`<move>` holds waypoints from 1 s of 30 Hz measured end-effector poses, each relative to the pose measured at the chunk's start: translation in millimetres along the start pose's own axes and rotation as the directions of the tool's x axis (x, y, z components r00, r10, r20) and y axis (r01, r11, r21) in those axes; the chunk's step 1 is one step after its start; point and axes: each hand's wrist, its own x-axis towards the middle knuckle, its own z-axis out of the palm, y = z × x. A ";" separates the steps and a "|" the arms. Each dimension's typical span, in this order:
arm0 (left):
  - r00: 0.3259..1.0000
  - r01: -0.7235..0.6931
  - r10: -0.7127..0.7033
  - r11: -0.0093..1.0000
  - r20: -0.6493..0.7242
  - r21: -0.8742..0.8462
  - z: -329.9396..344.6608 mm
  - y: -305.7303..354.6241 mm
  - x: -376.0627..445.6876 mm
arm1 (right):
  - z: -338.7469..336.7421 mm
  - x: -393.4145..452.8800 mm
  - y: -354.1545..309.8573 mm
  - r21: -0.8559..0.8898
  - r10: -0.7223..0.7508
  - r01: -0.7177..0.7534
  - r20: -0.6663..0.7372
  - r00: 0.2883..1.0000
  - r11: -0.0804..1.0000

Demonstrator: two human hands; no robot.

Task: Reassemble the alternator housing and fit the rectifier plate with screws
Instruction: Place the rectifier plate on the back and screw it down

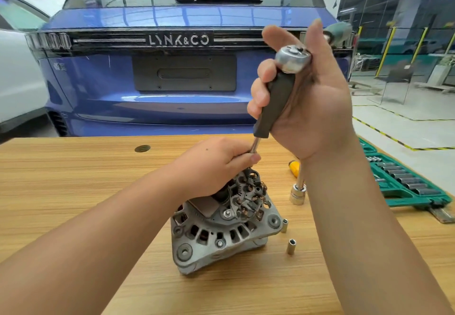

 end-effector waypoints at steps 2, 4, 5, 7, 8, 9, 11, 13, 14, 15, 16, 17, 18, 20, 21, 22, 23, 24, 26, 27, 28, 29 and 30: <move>1.000 0.023 -0.022 1.000 0.014 -0.016 -1.1 0.1 -1.5 | 2.6 -0.2 1.8 0.006 -0.030 0.030 0.028 0.999 1.000; 0.999 0.047 -0.047 0.999 0.020 -0.024 -1.6 0.1 -3.3 | 7.5 -0.5 6.9 -0.044 -0.129 0.129 -0.004 0.992 0.991; 0.998 0.052 -0.052 0.998 0.022 -0.025 -1.7 0.4 -3.8 | 10.0 -0.8 9.7 -0.113 -0.222 0.217 -0.032 0.974 0.970; 0.998 0.057 -0.057 0.998 0.020 -0.035 -1.5 0.2 -3.5 | 14.5 -2.2 13.6 -0.388 -0.495 0.445 -0.033 0.869 0.807; 0.998 0.060 -0.059 0.997 0.017 -0.046 -1.5 -0.1 -3.2 | 15.1 -3.0 15.2 -0.551 -0.633 0.541 0.029 0.774 0.636; 0.998 0.057 -0.057 0.997 0.017 -0.058 -1.6 0.1 -2.9 | 15.4 -4.4 17.5 -0.687 -0.737 0.592 0.121 0.665 0.422; 0.999 0.044 -0.043 0.997 0.014 -0.068 -1.7 -0.3 -2.8 | 16.1 -7.6 23.8 -0.805 -0.825 0.590 0.299 0.479 0.051; 0.999 0.045 -0.046 0.996 0.000 -0.074 -2.0 0.9 -4.7 | 17.7 -10.9 33.2 -0.811 -0.832 0.583 0.351 0.430 -0.041; 0.999 0.050 -0.051 0.996 -0.004 -0.074 -2.2 2.2 -5.3 | 18.7 -11.6 37.1 -0.811 -0.828 0.586 0.319 0.461 0.014; 0.999 0.051 -0.052 0.997 -0.015 -0.065 -2.5 3.3 -5.4 | 19.5 -11.2 39.6 -0.810 -0.819 0.576 0.254 0.514 0.110; 0.999 0.046 -0.048 0.998 -0.027 -0.053 -2.5 3.9 -5.0 | 19.8 -9.8 40.8 -0.799 -0.800 0.556 0.172 0.575 0.228; 0.999 0.040 -0.041 0.998 -0.032 -0.038 -2.2 3.5 -4.2 | 19.2 -8.5 39.7 -0.761 -0.764 0.543 0.100 0.637 0.353; 0.999 0.034 -0.035 0.999 -0.030 -0.025 -2.3 3.2 -3.3 | 18.3 -6.9 36.8 -0.693 -0.714 0.538 0.047 0.698 0.480; 0.999 0.031 -0.031 0.999 -0.024 -0.012 -1.6 1.9 -1.8 | 15.1 -5.2 27.5 -0.503 -0.592 0.501 -0.026 0.805 0.704; 0.999 0.028 -0.028 1.000 -0.023 -0.006 -0.7 0.8 -0.9 | 12.2 -4.8 21.7 -0.396 -0.513 0.452 -0.059 0.856 0.799; 1.000 0.023 -0.023 1.000 -0.020 -0.001 0.2 -0.4 -0.1 | 8.9 -4.2 15.8 -0.285 -0.415 0.377 -0.088 0.905 0.881; 1.000 0.012 -0.012 1.000 -0.018 0.009 0.9 -1.2 0.4 | 5.6 -3.0 9.4 -0.175 -0.298 0.278 -0.098 0.950 0.944; 1.000 0.004 -0.004 1.000 -0.011 0.016 1.2 -1.1 0.9 | 2.4 -2.5 4.0 -0.091 -0.178 0.170 -0.083 0.981 0.981; 1.000 -0.003 0.003 1.000 -0.005 0.024 1.9 -2.1 1.6 | -2.6 -1.8 -3.3 -0.016 -0.030 0.029 -0.024 0.999 0.999; 1.000 -0.003 0.003 1.000 -0.007 0.023 1.9 -2.6 1.7 | -2.9 -1.8 -4.6 -0.007 -0.021 0.021 -0.010 1.000 1.000; 1.000 0.000 0.000 1.000 -0.012 0.014 1.9 -2.7 1.6 | -1.3 -2.1 -3.5 -0.016 -0.051 0.051 -0.017 0.999 0.999; 1.000 0.001 -0.001 1.000 -0.016 0.002 2.2 -3.5 1.2 | 1.5 -2.2 -0.5 -0.053 -0.118 0.116 -0.039 0.992 0.992; 1.000 0.006 -0.006 1.000 -0.014 0.001 2.3 -4.0 1.0 | 4.9 -2.7 3.5 -0.128 -0.220 0.211 -0.065 0.973 0.969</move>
